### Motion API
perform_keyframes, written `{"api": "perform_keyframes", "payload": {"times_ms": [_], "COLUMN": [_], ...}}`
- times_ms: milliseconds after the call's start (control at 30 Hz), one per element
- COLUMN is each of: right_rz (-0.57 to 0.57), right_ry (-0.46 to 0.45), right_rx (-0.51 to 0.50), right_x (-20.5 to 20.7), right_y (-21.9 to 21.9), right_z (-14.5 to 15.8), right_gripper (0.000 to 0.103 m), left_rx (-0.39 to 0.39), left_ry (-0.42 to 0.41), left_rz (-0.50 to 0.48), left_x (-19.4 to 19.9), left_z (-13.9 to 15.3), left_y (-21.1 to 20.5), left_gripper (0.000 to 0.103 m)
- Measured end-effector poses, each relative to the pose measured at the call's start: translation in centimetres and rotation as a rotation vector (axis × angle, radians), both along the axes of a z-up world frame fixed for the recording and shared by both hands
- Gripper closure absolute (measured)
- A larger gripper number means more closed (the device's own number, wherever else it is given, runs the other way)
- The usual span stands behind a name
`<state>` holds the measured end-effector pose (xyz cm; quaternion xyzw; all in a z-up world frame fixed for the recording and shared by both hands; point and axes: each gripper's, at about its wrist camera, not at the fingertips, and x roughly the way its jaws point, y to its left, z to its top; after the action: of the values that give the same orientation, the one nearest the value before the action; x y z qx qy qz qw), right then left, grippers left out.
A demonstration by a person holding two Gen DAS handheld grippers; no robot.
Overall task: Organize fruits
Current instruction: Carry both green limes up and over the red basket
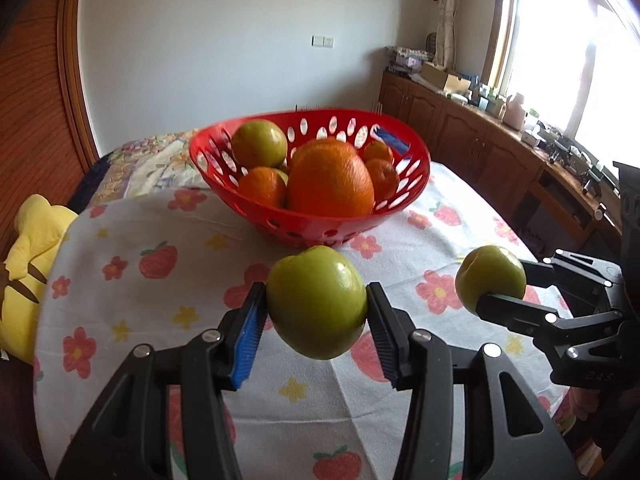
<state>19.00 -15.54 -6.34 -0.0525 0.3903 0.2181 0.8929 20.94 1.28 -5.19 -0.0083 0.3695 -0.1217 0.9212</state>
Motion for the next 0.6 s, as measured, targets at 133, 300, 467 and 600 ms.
{"api": "perform_keyframes", "payload": {"times_ms": [133, 300, 467, 600], "right_rz": [0.001, -0.001, 0.005, 0.007], "right_ry": [-0.019, -0.050, -0.096, -0.140], "right_rx": [0.002, -0.001, -0.002, -0.008], "right_x": [-0.4, -0.4, 0.5, 1.6], "right_y": [0.0, 0.0, 0.0, 0.0], "right_z": [0.8, 2.0, 4.0, 5.8], "right_gripper": [0.051, 0.051, 0.051, 0.051], "left_rx": [-0.017, -0.014, -0.009, -0.006], "left_ry": [-0.038, -0.072, -0.105, -0.124], "left_rz": [0.008, 0.002, -0.003, -0.012], "left_x": [-0.6, -0.5, 0.1, 1.1], "left_z": [1.4, 3.1, 4.6, 5.5], "left_y": [0.5, 0.6, 0.6, 0.5], "left_gripper": [0.054, 0.054, 0.054, 0.054]}}
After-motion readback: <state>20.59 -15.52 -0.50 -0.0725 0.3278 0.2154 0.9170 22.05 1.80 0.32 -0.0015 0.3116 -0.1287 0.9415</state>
